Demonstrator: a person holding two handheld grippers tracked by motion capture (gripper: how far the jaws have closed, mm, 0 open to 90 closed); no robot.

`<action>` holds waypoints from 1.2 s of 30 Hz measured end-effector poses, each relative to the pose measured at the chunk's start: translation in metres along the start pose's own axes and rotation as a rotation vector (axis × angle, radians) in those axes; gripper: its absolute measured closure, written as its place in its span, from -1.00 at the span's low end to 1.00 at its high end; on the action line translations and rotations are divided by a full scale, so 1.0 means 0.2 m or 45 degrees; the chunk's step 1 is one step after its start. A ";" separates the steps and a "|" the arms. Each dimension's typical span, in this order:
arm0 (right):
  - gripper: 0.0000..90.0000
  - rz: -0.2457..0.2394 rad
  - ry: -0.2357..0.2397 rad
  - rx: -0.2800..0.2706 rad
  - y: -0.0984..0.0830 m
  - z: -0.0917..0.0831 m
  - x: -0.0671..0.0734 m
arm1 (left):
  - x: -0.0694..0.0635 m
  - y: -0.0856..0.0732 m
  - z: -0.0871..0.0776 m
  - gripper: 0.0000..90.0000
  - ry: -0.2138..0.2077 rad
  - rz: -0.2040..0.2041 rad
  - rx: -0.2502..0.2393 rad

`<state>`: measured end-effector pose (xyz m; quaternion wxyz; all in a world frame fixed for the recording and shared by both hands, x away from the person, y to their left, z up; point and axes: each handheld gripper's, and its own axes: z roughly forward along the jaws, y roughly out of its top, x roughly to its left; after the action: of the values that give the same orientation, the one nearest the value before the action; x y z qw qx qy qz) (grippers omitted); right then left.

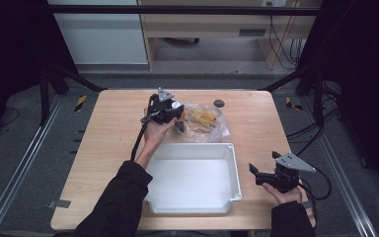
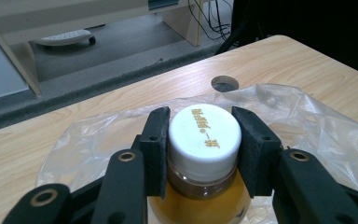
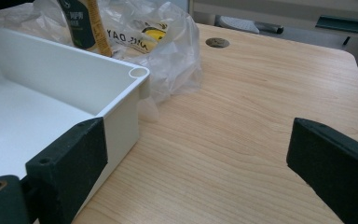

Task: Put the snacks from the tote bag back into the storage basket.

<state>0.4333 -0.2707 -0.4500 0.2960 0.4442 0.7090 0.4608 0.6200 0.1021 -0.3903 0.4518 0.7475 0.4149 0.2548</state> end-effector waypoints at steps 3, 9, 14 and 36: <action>-0.88 -0.001 0.001 -0.001 0.00 0.00 0.00 | 0.01 0.01 -0.02 0.30 -0.015 -0.021 -0.018; -0.88 -0.001 0.000 0.001 0.00 0.00 0.00 | 0.02 0.05 -0.10 0.30 -0.047 -0.032 -0.059; -0.88 -0.001 -0.002 0.002 0.00 0.00 0.00 | 0.01 0.08 -0.17 0.30 -0.048 -0.002 -0.083; -0.88 -0.005 -0.006 0.000 0.00 0.00 0.00 | -0.08 0.26 -0.44 0.30 -0.077 0.081 -0.177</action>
<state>0.4330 -0.2709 -0.4497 0.2985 0.4440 0.7092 0.4590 0.5657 0.1160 -0.3030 0.5065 0.7345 0.3585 0.2746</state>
